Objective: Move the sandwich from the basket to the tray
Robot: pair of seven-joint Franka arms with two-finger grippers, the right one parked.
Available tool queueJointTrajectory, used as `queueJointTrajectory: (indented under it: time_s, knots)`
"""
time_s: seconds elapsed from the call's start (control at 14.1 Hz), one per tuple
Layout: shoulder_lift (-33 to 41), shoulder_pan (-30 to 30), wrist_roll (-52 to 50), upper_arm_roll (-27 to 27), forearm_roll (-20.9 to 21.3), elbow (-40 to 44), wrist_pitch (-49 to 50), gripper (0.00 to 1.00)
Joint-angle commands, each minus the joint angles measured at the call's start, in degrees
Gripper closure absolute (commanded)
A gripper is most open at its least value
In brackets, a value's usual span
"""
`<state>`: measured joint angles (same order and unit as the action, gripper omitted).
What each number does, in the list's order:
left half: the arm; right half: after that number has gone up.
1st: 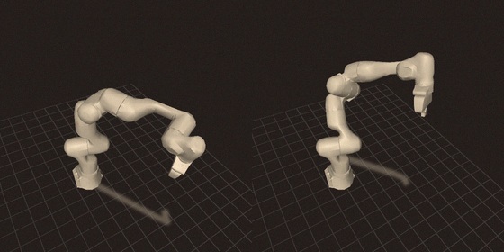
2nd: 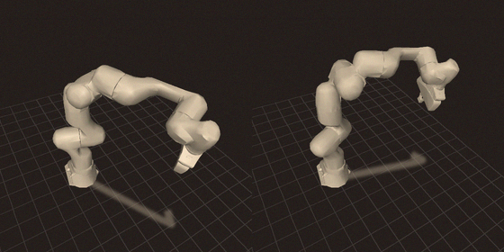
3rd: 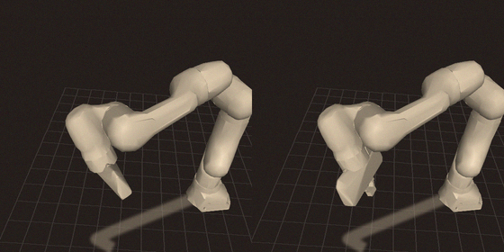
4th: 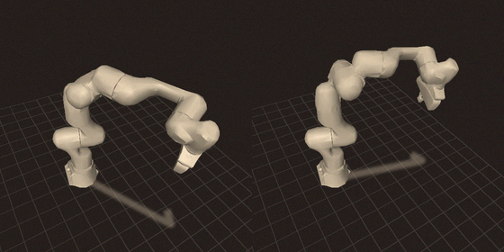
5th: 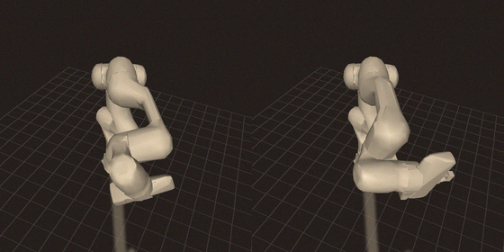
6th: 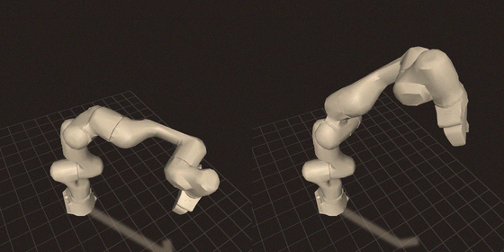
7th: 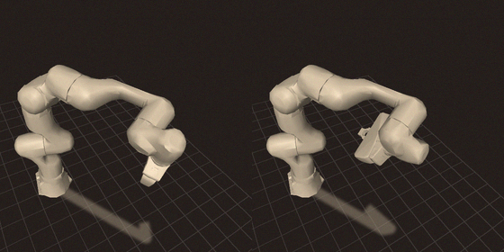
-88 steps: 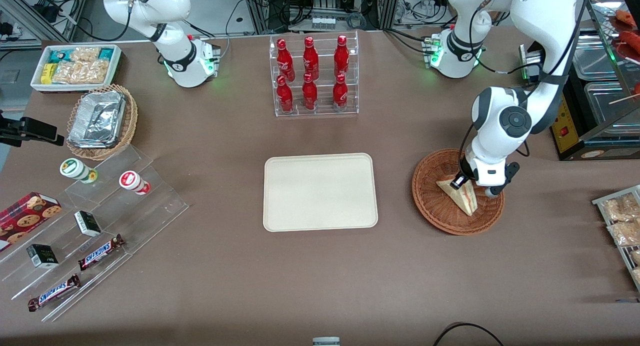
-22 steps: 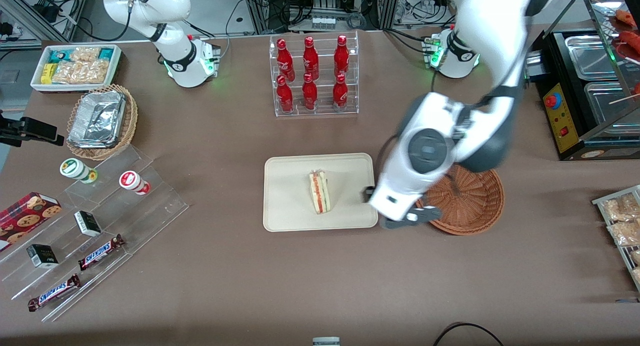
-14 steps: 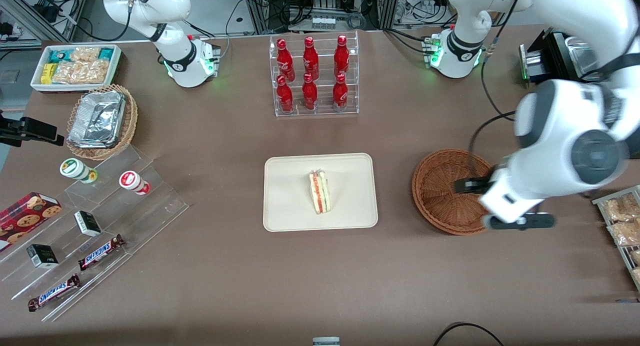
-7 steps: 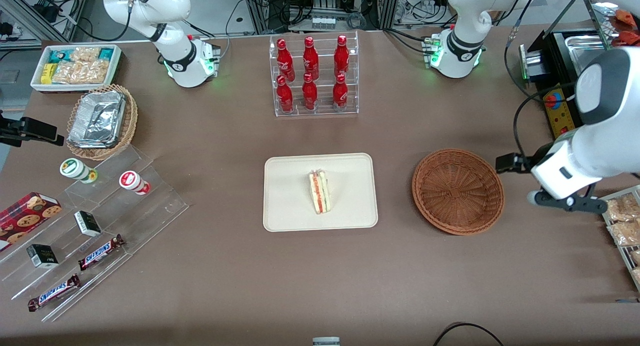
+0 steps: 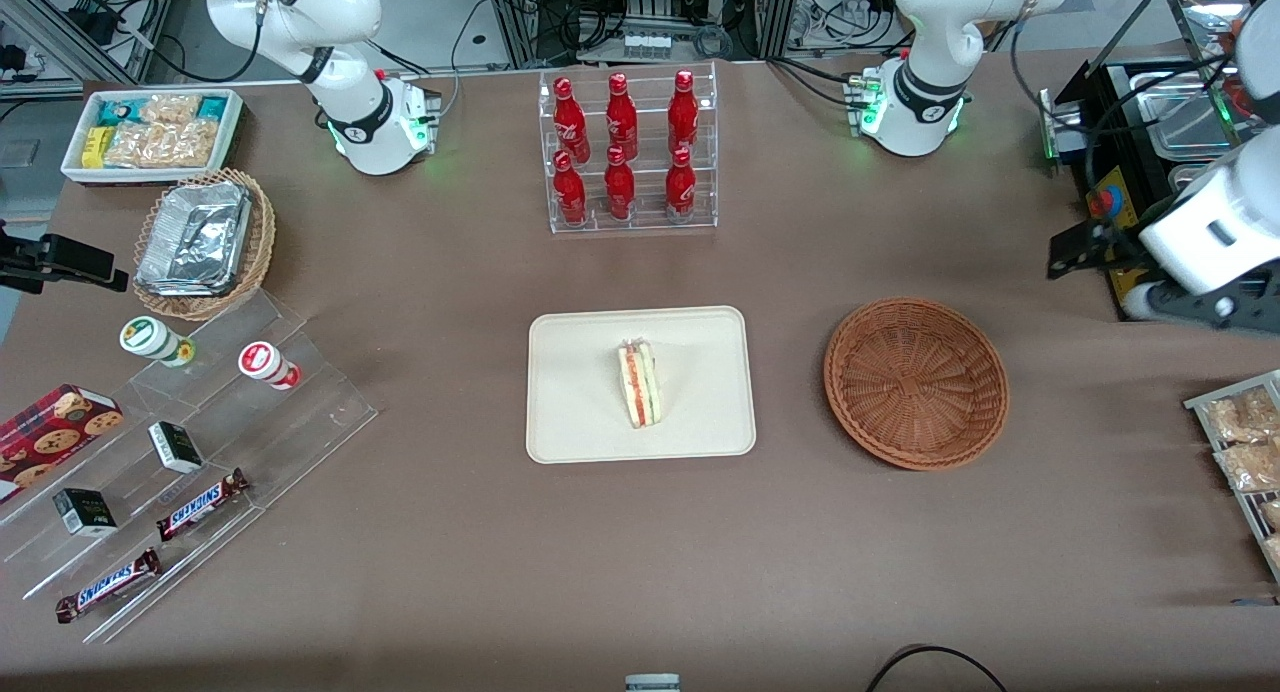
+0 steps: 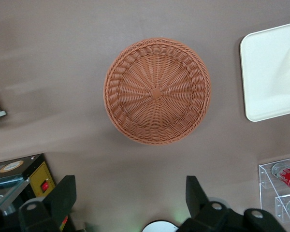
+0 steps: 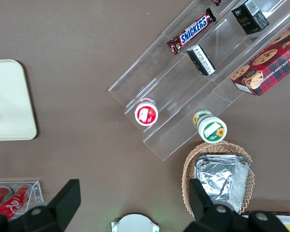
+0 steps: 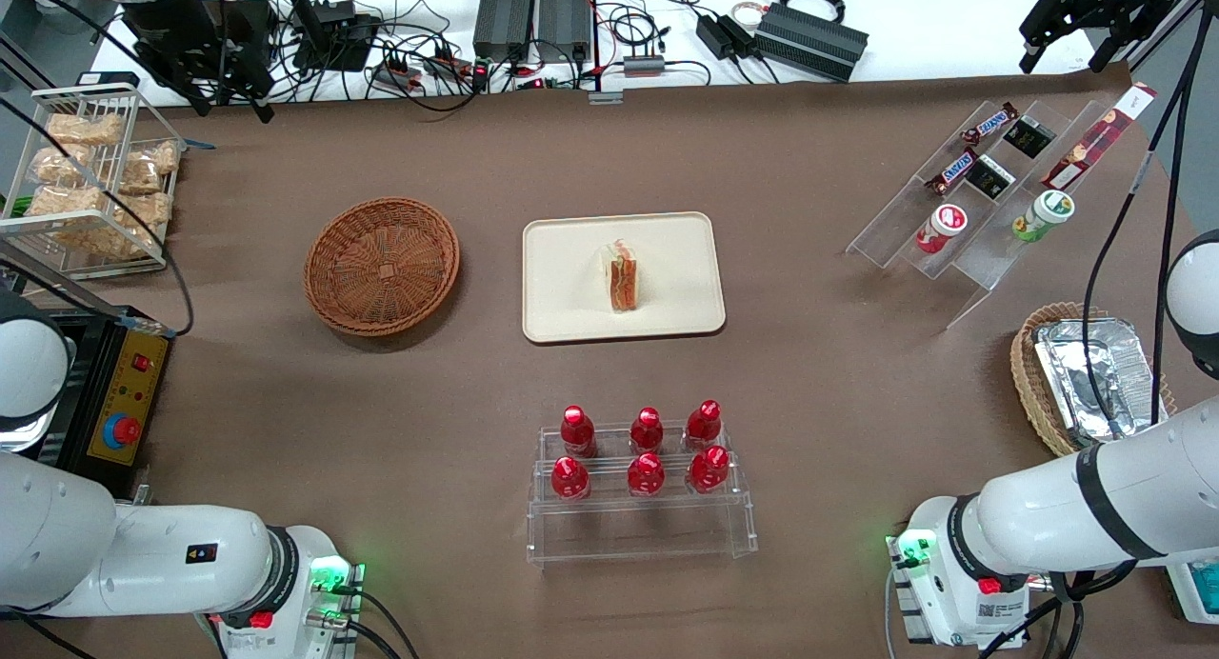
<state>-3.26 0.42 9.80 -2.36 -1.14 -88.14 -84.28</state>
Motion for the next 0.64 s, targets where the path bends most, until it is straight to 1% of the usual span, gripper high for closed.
queueJointTrajectory:
  time_s: [0.0,0.35,0.57]
  knots:
    - [2.9,0.5,0.9,-0.6,1.6,-1.7,0.9,0.0]
    - [5.0,0.4,0.2,-0.6,2.0,-2.3,2.7,0.0]
    - [5.7,0.2,0.0,-0.8,0.8,-3.3,2.4,0.0]
